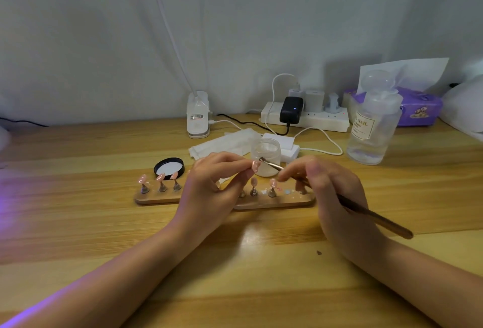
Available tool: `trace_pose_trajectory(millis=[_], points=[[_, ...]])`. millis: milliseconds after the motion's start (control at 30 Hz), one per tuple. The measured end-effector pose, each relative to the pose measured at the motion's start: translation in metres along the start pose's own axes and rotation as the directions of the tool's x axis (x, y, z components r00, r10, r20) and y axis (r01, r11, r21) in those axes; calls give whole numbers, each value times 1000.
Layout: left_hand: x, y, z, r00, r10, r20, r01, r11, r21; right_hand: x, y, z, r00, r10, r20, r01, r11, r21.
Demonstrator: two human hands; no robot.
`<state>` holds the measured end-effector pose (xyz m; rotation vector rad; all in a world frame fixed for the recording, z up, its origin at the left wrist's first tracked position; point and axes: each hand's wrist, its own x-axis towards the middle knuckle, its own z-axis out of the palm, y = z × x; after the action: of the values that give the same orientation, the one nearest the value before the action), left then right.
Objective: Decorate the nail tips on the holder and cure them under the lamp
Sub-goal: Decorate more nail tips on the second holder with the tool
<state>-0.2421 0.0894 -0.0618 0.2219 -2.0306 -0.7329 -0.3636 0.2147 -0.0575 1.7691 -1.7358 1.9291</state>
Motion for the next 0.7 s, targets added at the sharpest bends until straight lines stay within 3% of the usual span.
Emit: trace_pose_trajectory(millis=[167,333,533,700], points=[[0,-1,0,1000,2,8,-2,1000,16,-1,1,1,998,-19,68,19,1000,-13],[0,2,0,1000,-10,-2,10,1000,7,-3,-1,-2,999,-37,3,37,997,71],[0,4,0,999,-33,-13,33,999,18,1,0,1,999,-45,28,47,994,-99],[0,5,-1,999,-41,-14,42,999,11,-2,1,-2,999,-32,-11,33,999,18]])
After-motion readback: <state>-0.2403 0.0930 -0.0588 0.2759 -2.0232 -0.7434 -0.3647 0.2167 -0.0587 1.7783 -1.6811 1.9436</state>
